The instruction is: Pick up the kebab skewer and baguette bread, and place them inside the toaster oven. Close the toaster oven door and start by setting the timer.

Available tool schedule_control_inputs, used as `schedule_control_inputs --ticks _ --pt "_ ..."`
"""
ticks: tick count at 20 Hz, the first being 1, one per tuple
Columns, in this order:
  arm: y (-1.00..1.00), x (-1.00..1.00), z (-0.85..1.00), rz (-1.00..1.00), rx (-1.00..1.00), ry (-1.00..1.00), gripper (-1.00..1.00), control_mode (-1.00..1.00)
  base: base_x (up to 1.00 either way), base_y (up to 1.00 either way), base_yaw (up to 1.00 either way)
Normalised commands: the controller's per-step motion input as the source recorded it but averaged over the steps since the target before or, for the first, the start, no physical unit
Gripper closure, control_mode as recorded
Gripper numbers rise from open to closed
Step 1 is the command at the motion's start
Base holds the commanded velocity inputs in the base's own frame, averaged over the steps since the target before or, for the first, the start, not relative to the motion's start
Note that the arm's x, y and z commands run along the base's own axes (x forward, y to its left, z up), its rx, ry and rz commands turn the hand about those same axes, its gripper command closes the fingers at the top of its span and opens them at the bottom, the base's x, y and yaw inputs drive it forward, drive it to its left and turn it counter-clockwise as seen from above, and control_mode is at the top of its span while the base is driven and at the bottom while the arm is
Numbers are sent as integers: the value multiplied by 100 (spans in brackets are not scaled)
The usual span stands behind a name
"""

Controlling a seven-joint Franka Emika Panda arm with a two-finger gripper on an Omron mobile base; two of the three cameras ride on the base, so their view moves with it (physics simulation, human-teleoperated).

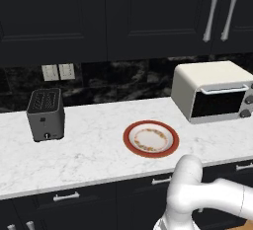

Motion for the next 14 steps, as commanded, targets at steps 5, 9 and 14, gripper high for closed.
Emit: schedule_control_inputs --ticks 5,9,14 --pt "4 13 0 -10 0 0 -100 -100 0 0 0" --pt "18 16 -7 -9 0 0 -100 -100 0 0 0" --pt "7 17 -12 -4 0 0 -100 -100 0 0 0"
